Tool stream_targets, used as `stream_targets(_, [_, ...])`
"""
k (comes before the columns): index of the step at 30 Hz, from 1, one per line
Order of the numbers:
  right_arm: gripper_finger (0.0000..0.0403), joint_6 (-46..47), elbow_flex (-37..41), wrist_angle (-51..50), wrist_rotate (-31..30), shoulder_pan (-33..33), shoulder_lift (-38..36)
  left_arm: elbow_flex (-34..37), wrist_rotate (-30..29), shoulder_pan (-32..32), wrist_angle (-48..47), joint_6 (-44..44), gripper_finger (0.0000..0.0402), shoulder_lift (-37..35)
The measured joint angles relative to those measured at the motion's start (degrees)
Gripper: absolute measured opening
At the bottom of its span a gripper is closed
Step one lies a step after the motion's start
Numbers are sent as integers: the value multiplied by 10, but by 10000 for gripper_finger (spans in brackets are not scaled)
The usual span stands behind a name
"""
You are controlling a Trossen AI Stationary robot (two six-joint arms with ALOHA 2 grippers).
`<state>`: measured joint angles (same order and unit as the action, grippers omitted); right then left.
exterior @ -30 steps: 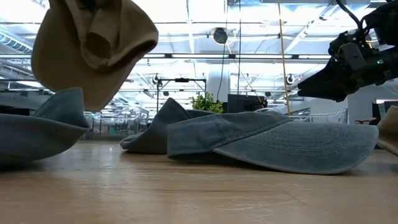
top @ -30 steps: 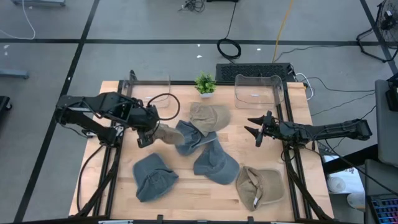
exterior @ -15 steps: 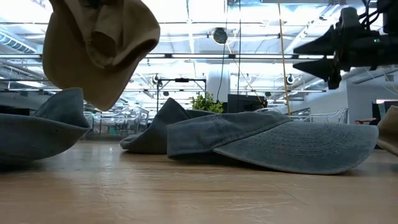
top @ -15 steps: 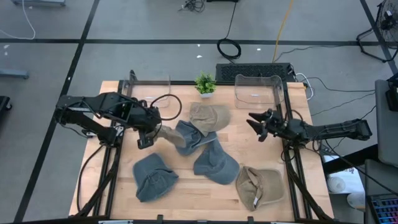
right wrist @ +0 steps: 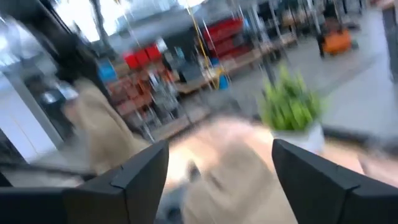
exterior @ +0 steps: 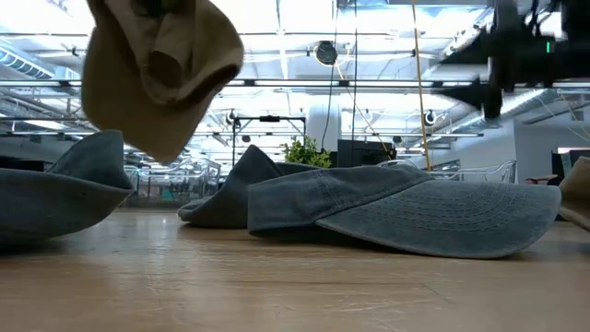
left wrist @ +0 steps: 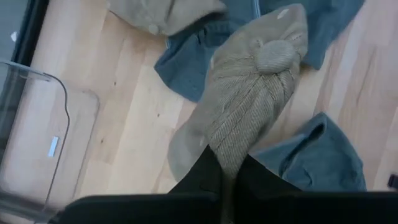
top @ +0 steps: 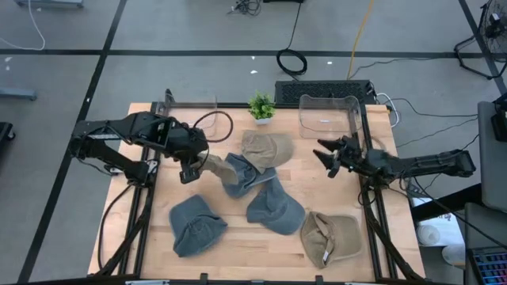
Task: Pick & Place hat
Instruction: Put the top left brown cap into the right transparent bin
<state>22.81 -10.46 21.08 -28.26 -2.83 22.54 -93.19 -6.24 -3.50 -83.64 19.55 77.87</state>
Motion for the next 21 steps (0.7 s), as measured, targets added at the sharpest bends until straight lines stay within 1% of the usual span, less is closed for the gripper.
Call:
stream_targets(7, [279,-53,-105,-56,-1,0,50,0,0,20,72,-23,6,0])
stream_targets(12, [280,-55,-176,-103,0,-2,93,0,-15,21,145,-46,6,0])
stream_targets(15, [279,-61,-222,-114,13,-10,120,0,-27,20,181,-59,6,0])
stream_targets(21, [279,-129,-314,-172,14,-22,182,0,-43,21,248,-83,6,0])
